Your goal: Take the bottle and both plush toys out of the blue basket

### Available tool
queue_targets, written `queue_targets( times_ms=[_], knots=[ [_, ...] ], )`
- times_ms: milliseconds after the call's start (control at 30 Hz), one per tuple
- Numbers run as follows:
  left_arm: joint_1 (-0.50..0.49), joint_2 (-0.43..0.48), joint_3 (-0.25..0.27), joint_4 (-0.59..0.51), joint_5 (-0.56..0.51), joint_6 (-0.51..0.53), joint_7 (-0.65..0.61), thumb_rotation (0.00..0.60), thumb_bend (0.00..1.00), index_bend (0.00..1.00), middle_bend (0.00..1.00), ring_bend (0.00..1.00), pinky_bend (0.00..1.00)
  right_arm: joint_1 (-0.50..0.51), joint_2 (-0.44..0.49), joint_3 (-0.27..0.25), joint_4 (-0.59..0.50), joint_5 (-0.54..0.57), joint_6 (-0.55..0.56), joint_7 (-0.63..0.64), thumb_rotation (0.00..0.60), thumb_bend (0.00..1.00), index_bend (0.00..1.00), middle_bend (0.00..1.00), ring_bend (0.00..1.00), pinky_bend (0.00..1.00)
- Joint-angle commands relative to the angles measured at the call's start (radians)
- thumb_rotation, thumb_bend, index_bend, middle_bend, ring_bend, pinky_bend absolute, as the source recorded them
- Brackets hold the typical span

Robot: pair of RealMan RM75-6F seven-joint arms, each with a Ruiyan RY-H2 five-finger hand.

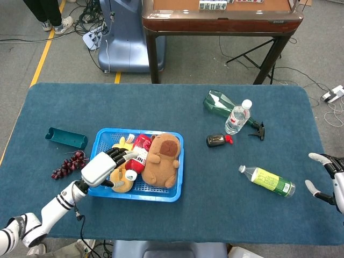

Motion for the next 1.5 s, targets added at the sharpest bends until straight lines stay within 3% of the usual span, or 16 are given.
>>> queue_targets(
  times_ms=[33,467,967,1100,1300,1500],
  knots=[
    [-0.016,-0.033,-0.005,0.022,-0.013,-0.006,0.006,0.6,0.17,0.15,0.2,0.18,0.22,-0.001,0.0,0.0,0.002,0.001,0.001,0.003,0.6,0.21,0.27,0.29,0.27,0.39],
    [-0.042,-0.128,-0.042,0.09,-0.096,-0.008,0.03,0.6,0.17,0.16,0.2,0.18,0.22,-0.008,0.002,0.001,0.012,0.01,0.002,0.015,0.6,0.21,0.27,0.29,0.27,0.39],
    [-0.113,-0.181,-0.104,0.103,-0.192,-0.072,-0.04,0.6,0.17,0.26,0.2,0.19,0.22,-0.011,-0.001,0.002,0.018,0.017,-0.001,0.023,0.6,0.21,0.27,0.29,0.27,0.39],
    [-0.125,-0.186,-0.097,0.131,-0.186,-0.076,-0.014,0.6,0.2,0.35,0.26,0.2,0.22,-0.016,0.002,0.001,0.017,0.018,0.004,0.023,0.6,0.21,0.27,0.29,0.27,0.39],
    [-0.137,-0.188,-0.085,0.167,-0.187,-0.088,0.019,0.6,0.24,0.37,0.29,0.22,0.22,-0.015,0.003,0.001,0.014,0.017,-0.001,0.029,0.6,0.21,0.27,0.29,0.27,0.39],
    [-0.136,-0.212,-0.092,0.207,-0.189,-0.047,0.012,0.6,0.25,0.49,0.47,0.35,0.22,-0.016,0.007,0.002,0.011,0.015,0.002,0.032,0.6,0.21,0.27,0.29,0.27,0.39]
  ],
)
